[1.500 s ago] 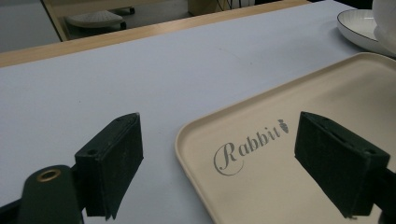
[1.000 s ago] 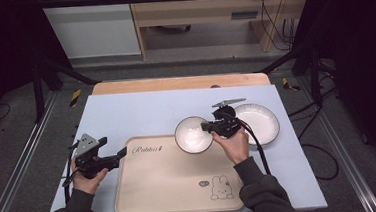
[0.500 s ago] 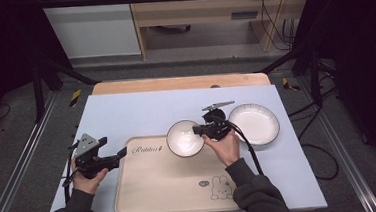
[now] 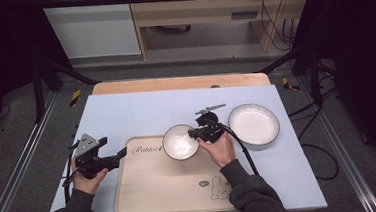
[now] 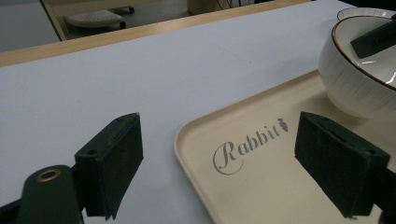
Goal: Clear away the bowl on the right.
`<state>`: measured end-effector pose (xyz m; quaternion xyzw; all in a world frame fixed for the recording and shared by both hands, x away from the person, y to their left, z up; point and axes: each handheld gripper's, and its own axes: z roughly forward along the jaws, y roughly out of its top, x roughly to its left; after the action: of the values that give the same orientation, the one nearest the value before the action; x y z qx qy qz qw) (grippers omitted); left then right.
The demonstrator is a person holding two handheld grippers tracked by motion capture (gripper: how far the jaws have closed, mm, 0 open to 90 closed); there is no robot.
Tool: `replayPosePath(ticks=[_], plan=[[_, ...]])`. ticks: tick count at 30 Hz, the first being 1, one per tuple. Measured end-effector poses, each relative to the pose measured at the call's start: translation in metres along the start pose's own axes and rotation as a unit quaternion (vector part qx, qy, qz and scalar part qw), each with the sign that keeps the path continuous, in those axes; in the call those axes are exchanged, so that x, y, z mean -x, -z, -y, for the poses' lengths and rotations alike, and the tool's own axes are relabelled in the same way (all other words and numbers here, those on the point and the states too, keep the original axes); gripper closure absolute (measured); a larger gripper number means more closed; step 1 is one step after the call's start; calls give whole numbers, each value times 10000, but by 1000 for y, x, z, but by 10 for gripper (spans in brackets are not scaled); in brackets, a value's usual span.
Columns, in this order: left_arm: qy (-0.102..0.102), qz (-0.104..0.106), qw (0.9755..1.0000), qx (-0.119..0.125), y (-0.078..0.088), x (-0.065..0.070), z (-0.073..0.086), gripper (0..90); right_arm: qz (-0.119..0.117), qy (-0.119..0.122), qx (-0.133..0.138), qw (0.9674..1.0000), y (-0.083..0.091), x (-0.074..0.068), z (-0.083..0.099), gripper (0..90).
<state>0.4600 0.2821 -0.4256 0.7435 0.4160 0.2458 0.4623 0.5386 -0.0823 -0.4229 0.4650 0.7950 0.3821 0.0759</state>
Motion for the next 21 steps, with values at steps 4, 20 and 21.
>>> replayPosePath(ticks=[4, 20, 21], plan=[[-9, -5, 10000, 0, 0, 0, 0, 150, 18, 6, -55, 10000, -5, -1, 1, 814], [-11, 5, 10000, -7, 0, 0, 0, 150, -73, -19, -185, 9998, -16, -3, 4, 813], [-13, 5, 10000, -10, 0, 0, 0, 150, -71, -19, -202, 9998, -17, -3, 5, 813]])
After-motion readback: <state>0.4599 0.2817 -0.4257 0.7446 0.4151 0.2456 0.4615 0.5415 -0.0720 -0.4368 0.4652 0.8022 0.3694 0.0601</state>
